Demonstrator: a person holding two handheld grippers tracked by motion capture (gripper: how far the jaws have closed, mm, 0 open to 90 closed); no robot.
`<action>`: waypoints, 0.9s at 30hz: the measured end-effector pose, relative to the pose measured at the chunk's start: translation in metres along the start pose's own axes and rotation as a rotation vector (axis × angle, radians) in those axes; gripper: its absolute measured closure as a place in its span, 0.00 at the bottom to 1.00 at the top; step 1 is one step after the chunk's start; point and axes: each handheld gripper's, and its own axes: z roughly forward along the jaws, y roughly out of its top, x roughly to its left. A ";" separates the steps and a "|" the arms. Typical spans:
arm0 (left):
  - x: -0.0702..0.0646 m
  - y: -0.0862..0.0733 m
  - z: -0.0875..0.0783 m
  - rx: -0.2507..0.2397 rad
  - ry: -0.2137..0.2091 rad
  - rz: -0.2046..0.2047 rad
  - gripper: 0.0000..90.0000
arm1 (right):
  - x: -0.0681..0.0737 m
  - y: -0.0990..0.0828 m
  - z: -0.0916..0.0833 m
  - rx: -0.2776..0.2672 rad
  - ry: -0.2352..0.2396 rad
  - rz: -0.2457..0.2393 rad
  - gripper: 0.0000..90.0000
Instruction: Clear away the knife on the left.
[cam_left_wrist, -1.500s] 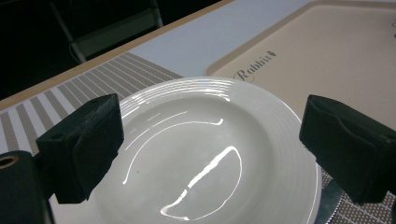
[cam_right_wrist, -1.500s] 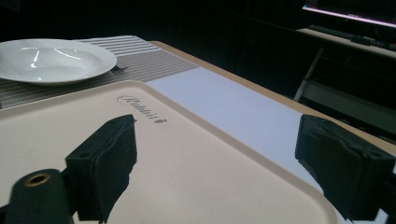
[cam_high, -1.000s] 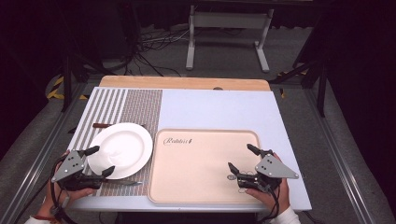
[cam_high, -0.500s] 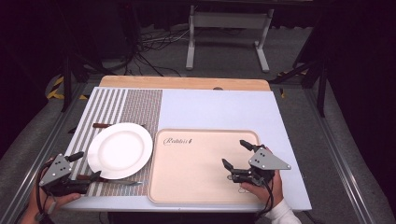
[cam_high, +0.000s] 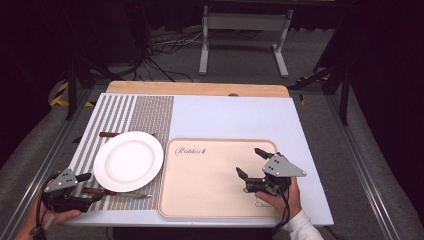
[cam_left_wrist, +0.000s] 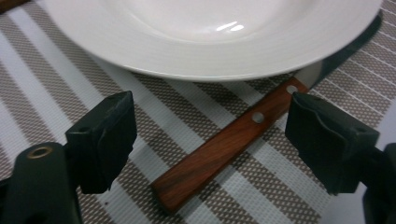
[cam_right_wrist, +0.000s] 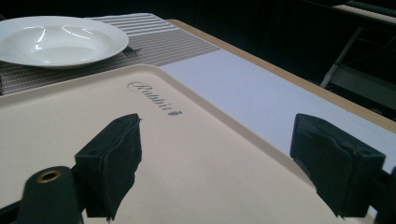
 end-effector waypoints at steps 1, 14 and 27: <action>-0.002 0.001 0.003 0.020 -0.026 0.008 0.26 | 0.000 0.000 0.001 0.009 -0.005 -0.003 0.21; -0.009 0.009 0.008 0.002 -0.205 0.172 0.77 | 0.003 -0.004 0.014 0.106 0.005 -0.017 0.23; -0.019 0.008 0.007 -0.011 -0.253 0.220 0.85 | 0.007 -0.006 0.017 0.113 0.060 -0.028 0.23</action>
